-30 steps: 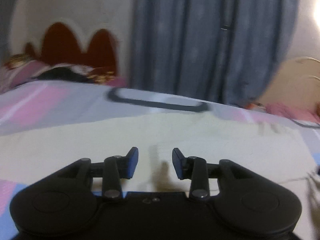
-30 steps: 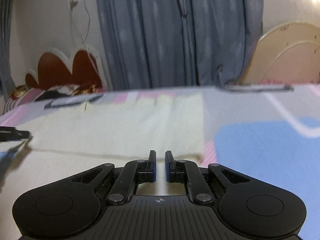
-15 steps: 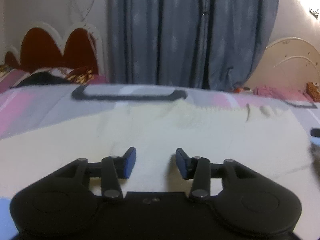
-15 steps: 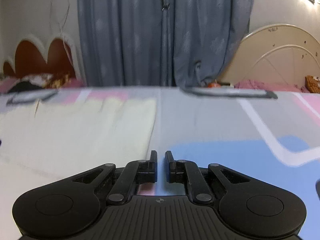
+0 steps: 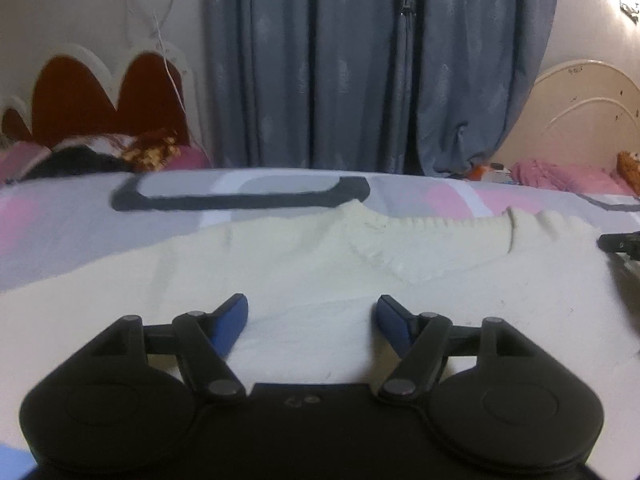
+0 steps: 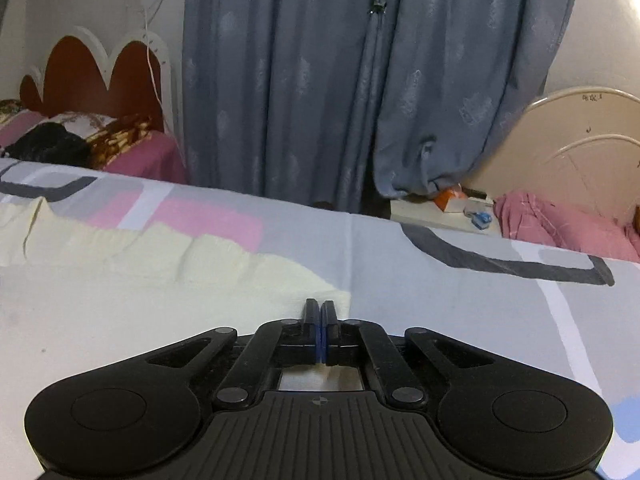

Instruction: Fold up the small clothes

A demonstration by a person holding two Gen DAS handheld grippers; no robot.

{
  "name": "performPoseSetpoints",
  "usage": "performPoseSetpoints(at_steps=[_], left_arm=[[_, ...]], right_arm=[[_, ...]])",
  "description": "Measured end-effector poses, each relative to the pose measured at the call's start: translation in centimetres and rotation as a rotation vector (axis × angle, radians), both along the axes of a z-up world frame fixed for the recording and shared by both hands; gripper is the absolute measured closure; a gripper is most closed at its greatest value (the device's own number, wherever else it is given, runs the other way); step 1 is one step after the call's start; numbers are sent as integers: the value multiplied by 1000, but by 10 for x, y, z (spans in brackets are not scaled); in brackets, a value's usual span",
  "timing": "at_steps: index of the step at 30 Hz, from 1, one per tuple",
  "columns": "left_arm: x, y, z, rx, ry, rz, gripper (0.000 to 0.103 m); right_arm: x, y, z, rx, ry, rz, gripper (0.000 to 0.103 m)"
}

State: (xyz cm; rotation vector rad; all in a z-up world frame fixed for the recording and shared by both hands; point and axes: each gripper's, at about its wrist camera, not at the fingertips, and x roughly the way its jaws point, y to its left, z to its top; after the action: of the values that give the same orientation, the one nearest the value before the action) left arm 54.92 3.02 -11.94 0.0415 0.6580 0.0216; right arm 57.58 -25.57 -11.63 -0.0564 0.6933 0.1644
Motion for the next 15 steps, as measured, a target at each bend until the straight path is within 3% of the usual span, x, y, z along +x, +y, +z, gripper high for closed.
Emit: performPoseSetpoints(at_steps=[5, 7, 10, 12, 14, 15], left_arm=[[-43, 11, -1, 29, 21, -10, 34], [-57, 18, -4, 24, 9, 14, 33], [-66, 20, 6, -10, -17, 55, 38], [-70, 13, 12, -15, -65, 22, 34], [-61, 11, 1, -25, 5, 26, 28], [-57, 14, -6, -39, 34, 40, 26]], right_arm=[[-55, -4, 13, 84, 14, 41, 103], [-84, -1, 9, 73, 24, 46, 103], [-110, 8, 5, 9, -19, 37, 103], [-113, 9, 15, 54, -43, 15, 103], [-120, 13, 19, 90, -86, 14, 103], [-120, 19, 12, 72, -58, 18, 103]])
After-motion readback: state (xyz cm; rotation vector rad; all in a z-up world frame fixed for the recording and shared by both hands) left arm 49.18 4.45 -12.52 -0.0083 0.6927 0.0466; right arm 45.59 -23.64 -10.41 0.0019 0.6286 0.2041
